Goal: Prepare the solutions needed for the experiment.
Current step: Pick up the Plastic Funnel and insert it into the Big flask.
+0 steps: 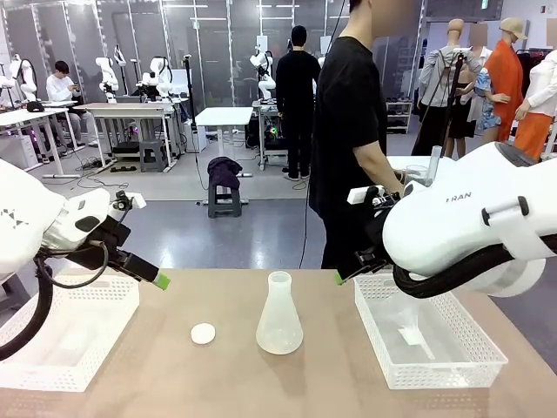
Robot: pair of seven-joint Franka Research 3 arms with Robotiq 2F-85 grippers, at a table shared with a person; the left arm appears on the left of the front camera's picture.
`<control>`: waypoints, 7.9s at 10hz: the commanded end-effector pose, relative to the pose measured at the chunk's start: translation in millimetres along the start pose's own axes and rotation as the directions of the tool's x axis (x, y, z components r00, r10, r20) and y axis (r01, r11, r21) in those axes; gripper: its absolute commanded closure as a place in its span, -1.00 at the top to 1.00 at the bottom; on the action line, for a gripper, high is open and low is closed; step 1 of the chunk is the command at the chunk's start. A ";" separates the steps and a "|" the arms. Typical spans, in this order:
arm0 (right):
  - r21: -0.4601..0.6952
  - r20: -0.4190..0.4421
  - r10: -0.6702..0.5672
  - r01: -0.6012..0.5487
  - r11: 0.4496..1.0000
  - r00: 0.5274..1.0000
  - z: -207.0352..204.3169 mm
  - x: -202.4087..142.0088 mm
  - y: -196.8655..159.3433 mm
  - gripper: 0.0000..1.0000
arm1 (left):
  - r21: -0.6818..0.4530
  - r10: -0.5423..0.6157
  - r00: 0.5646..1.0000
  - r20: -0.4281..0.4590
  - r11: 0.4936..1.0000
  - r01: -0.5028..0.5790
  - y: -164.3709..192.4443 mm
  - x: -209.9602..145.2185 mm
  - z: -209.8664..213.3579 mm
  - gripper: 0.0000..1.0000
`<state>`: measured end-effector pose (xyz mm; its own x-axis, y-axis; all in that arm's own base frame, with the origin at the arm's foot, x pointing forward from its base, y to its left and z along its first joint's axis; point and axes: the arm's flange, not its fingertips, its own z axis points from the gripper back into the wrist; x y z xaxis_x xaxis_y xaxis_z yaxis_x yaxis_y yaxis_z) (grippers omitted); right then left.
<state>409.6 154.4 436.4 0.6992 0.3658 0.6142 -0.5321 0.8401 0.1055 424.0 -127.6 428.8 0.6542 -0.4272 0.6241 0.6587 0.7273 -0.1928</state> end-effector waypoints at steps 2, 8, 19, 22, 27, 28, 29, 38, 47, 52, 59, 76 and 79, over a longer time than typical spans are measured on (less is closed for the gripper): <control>0.000 0.000 0.000 0.000 1.000 1.000 0.0 0.0 0.0 1.00 | 0.000 0.000 1.000 0.000 1.000 0.000 0.0 0.0 0.0 1.00; 0.457 0.060 -0.355 0.290 0.841 0.933 -11.0 2.1 -37.1 1.00 | -0.656 0.281 0.960 0.012 0.726 -0.205 70.3 -5.7 0.7 1.00; 0.805 -0.006 -0.670 0.401 0.438 0.743 -24.8 -29.2 -101.3 1.00 | -0.938 0.390 0.921 0.009 0.322 -0.127 119.5 -37.8 17.1 1.00; 0.817 -0.027 -0.665 0.400 0.416 0.746 -33.3 -42.0 -98.4 1.00 | -0.920 0.349 0.937 0.007 0.369 -0.131 115.3 -35.5 16.0 1.00; 0.817 -0.027 -0.665 0.400 0.416 0.746 -33.3 -42.0 -98.4 1.00 | -0.928 0.386 0.922 -0.004 0.342 -0.148 112.4 -39.3 12.8 1.00; 0.809 -0.024 -0.651 0.397 0.434 0.759 -32.1 -42.4 -99.2 1.00 | -0.928 0.386 0.922 -0.004 0.342 -0.148 112.4 -39.3 12.8 1.00; 0.766 0.000 -0.585 0.376 0.522 0.811 -21.8 -25.9 -102.0 1.00 | -0.928 0.386 0.922 -0.004 0.342 -0.148 112.4 -39.3 12.8 1.00; 0.273 -0.296 0.320 -0.241 0.931 0.900 28.3 44.9 -86.7 1.00 | -0.928 0.386 0.922 -0.004 0.342 -0.148 112.4 -39.3 12.8 1.00; 0.328 -0.343 0.518 -0.417 0.848 0.784 11.8 71.0 -125.9 1.00 | -0.928 0.386 0.922 -0.004 0.342 -0.148 112.4 -39.3 12.8 1.00; 0.453 -0.332 0.769 -0.623 0.638 0.546 -28.1 94.4 -175.7 1.00 | -0.928 0.386 0.922 -0.004 0.342 -0.148 112.4 -39.3 12.8 1.00; 0.450 -0.327 0.765 -0.621 0.642 0.554 -36.1 90.0 -177.2 1.00 | -0.928 0.386 0.922 -0.004 0.342 -0.148 112.4 -39.3 12.8 1.00; 0.778 -0.310 0.884 -0.441 0.448 0.351 -137.7 73.1 -197.8 1.00 | -0.928 0.386 0.922 -0.004 0.342 -0.148 112.4 -39.3 12.8 1.00; 0.798 -0.306 0.888 -0.417 0.435 0.343 -138.9 69.7 -195.6 0.94 | -0.928 0.386 0.922 -0.004 0.342 -0.148 112.4 -39.3 12.8 1.00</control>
<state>622.9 73.9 345.1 -0.0501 0.9964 0.0680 -0.9137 -0.0732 0.3998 467.4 -22.1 391.4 0.8604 -0.1186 0.4956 0.4714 -0.1845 -0.8624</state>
